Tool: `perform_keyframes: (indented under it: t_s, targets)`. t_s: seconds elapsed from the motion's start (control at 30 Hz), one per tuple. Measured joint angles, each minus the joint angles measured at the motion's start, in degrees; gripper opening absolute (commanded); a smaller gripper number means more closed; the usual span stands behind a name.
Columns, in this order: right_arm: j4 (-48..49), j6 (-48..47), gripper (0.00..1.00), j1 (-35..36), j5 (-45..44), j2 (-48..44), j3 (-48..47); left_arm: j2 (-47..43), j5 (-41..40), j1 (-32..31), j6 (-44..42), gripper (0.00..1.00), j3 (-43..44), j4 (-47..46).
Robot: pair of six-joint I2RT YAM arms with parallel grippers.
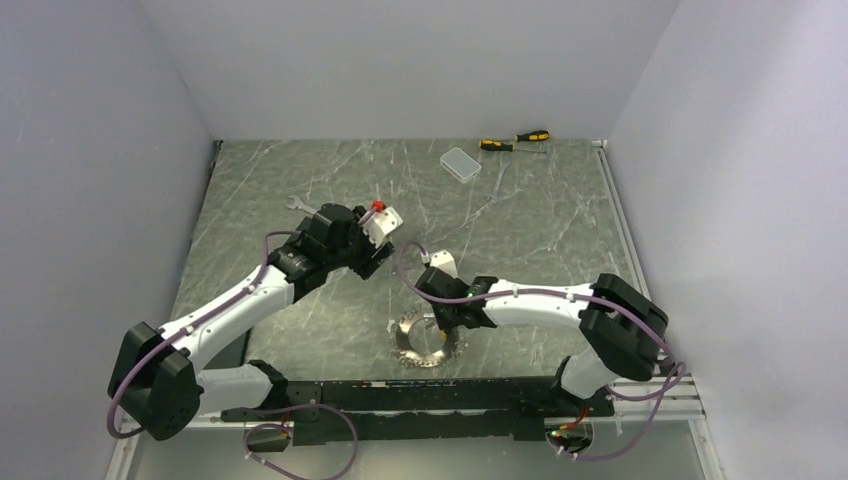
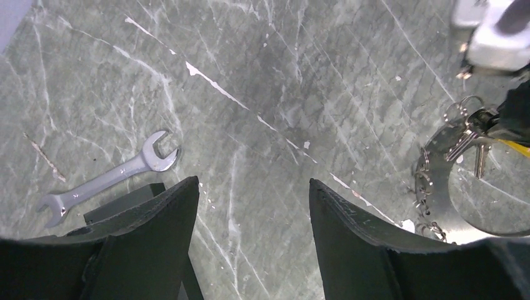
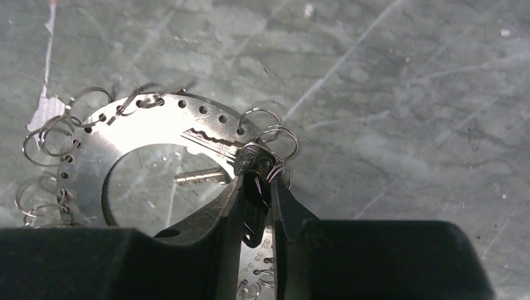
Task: Put the keys on the keyring
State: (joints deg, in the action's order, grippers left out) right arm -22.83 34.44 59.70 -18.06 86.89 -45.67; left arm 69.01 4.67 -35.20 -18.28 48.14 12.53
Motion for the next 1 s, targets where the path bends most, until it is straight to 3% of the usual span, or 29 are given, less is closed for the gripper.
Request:
perform_keyframes:
  t_s: [0.33,0.53,0.87,1.0]
  targets:
    - [1.9,-7.5,0.17,-0.1,-2.6,6.5,-6.2,-1.0,-1.3,0.0,0.0,0.69,0.0,-0.9]
    - [5.0,-15.5,0.28,-3.5,-2.6,7.8,-8.6,-1.8,-3.0,0.2,0.0,0.69,0.0,-1.3]
    - [9.5,-24.6,0.36,-17.2,0.5,12.7,-14.2,-2.1,-3.7,1.2,0.0,0.69,0.0,-2.2]
    - [9.2,-26.6,0.51,-19.1,0.7,13.0,-15.5,-2.1,-3.9,1.2,0.0,0.7,0.0,-2.2]
